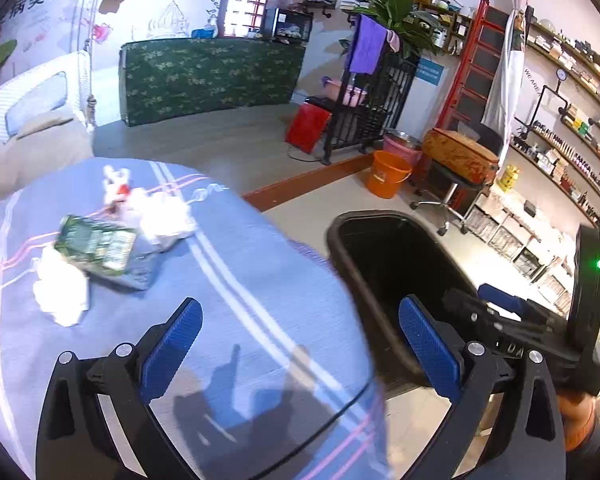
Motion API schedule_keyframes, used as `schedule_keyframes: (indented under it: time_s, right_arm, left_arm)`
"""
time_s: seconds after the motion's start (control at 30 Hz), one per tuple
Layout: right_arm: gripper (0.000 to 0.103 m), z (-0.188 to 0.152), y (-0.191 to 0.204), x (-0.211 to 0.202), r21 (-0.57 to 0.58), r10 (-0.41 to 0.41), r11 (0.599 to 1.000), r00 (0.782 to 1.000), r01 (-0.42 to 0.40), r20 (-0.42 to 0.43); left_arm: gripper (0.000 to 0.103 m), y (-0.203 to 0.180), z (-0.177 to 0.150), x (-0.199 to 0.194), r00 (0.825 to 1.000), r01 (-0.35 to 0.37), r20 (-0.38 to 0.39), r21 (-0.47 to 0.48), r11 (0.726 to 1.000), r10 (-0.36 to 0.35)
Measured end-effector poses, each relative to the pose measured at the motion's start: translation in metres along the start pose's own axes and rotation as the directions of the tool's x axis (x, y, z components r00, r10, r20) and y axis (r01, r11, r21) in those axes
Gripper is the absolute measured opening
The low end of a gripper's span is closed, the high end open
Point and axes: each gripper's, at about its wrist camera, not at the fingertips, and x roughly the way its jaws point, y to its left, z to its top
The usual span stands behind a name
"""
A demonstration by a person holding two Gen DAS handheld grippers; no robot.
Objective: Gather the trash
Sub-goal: 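Move both tools back over the bed toward the green carton, then grasp the green juice carton with the right gripper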
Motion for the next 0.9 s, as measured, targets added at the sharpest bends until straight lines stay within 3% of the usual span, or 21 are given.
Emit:
schedule_keyframes:
  time_s: [0.13, 0.37, 0.5, 0.67, 0.8, 0.9]
  right_arm:
    - [0.082, 0.006, 0.034, 0.010, -0.069, 0.059, 0.996, 0.998, -0.060, -0.016]
    - [0.082, 0.013, 0.097, 0.022, -0.204, 0.163, 0.964, 0.985, -0.170, -0.051]
    - [0.082, 0.014, 0.132, 0.032, -0.296, 0.208, 0.928, 0.974, -0.226, -0.090]
    - [0.082, 0.015, 0.183, 0.047, -0.403, 0.289, 0.855, 0.945, -0.327, -0.152]
    - [0.082, 0.016, 0.226, 0.056, -0.512, 0.341, 0.768, 0.922, -0.385, -0.181]
    - [0.081, 0.021, 0.256, 0.068, -0.602, 0.334, 0.705, 0.924, -0.375, -0.184]
  left_arm:
    - [0.097, 0.027, -0.009, -0.012, 0.999, -0.045, -0.010, -0.005, 0.999, 0.045]
    - [0.097, 0.089, -0.026, -0.033, 0.990, -0.138, -0.054, -0.148, 0.979, 0.131]
    - [0.097, 0.111, -0.032, -0.044, 0.974, -0.225, -0.056, -0.128, 0.966, 0.220]
    - [0.097, 0.143, -0.036, -0.044, 0.946, -0.323, -0.086, -0.133, 0.937, 0.314]
    - [0.097, 0.171, -0.034, -0.043, 0.941, -0.335, -0.107, -0.152, 0.930, 0.321]
    - [0.097, 0.185, -0.031, -0.041, 0.937, -0.346, -0.113, -0.145, 0.927, 0.332]
